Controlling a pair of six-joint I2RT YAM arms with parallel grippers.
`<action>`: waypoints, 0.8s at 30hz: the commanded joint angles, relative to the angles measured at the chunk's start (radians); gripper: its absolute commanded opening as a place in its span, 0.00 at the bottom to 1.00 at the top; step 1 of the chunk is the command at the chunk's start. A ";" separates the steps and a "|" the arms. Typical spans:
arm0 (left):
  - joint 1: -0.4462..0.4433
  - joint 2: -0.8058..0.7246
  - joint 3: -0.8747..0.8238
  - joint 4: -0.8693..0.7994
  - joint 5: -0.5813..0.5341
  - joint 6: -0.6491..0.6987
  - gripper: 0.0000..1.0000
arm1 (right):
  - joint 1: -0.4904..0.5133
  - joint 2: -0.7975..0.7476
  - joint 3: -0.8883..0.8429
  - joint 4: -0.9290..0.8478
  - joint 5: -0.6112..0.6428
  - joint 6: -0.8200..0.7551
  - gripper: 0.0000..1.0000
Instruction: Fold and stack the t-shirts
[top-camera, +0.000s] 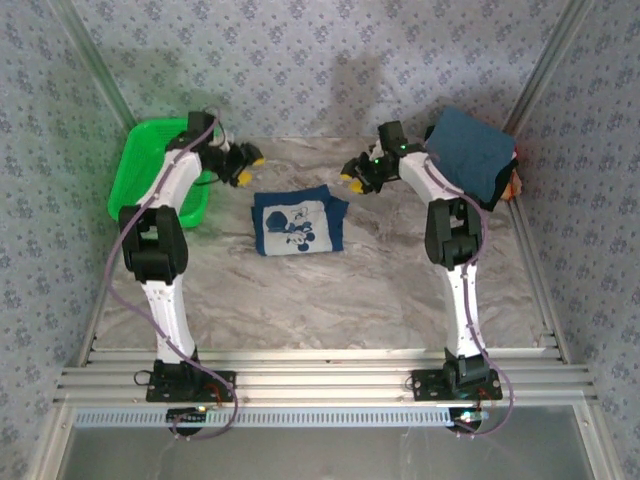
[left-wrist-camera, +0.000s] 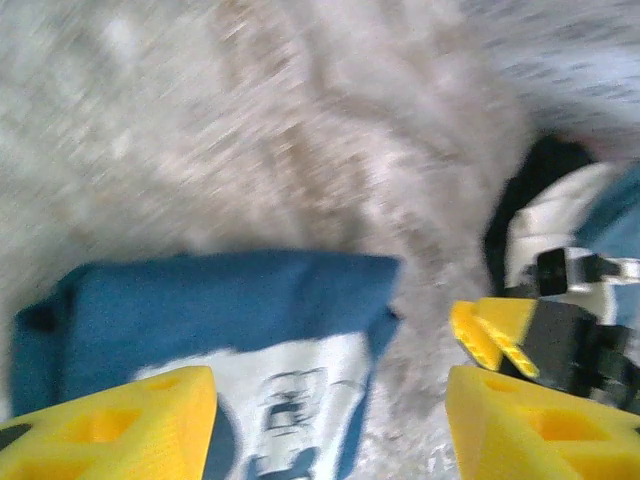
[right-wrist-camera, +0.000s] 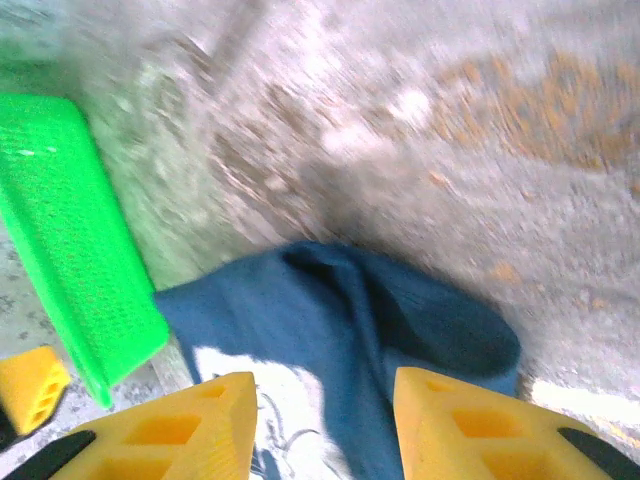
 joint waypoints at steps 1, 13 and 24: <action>-0.008 -0.054 0.088 -0.096 0.001 0.049 0.64 | 0.006 -0.132 0.029 0.017 0.055 -0.038 0.43; -0.067 -0.310 -0.443 0.089 0.023 0.065 0.66 | 0.139 -0.285 -0.371 0.233 -0.011 -0.006 0.39; -0.092 -0.235 -0.660 0.344 -0.008 -0.016 0.61 | 0.170 -0.093 -0.392 0.401 -0.035 0.111 0.26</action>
